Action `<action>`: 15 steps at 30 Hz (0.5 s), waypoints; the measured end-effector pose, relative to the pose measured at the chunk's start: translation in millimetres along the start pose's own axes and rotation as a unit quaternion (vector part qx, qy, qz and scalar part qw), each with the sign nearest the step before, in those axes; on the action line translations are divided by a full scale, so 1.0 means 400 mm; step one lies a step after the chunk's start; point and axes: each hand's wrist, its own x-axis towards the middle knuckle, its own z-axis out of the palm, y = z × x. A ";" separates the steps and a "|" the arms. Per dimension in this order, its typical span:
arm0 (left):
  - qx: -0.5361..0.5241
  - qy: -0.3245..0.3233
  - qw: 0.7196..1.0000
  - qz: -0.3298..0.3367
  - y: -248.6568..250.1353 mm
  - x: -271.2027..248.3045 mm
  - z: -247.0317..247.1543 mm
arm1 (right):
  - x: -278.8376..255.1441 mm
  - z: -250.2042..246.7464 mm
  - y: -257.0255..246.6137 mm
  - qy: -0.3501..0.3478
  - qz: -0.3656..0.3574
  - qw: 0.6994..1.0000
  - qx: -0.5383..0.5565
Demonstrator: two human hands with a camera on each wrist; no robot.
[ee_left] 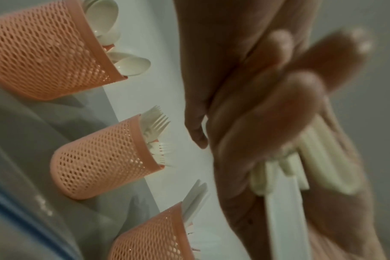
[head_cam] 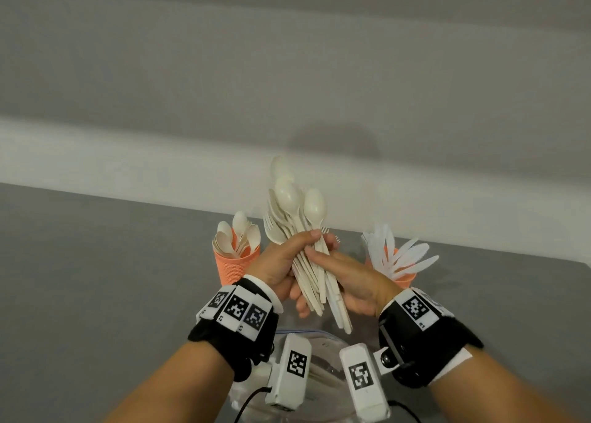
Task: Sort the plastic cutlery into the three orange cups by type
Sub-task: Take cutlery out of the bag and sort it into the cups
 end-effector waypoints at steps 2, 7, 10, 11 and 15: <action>-0.040 0.034 0.998 0.024 0.003 0.009 -0.001 | -0.004 -0.007 0.005 0.033 -0.009 0.999 -0.009; -0.148 0.093 0.983 0.051 0.025 0.033 -0.034 | -0.027 -0.048 0.032 0.059 -0.024 0.997 -0.046; -0.159 0.105 0.980 0.059 0.031 0.036 -0.042 | -0.035 -0.064 0.035 0.090 -0.037 0.992 -0.075; -0.165 0.108 0.978 0.067 0.031 0.037 -0.040 | -0.037 -0.066 0.034 0.094 -0.040 0.992 -0.078; -0.187 0.133 0.967 0.107 0.039 0.044 -0.049 | -0.049 -0.082 0.032 0.089 -0.033 0.993 -0.065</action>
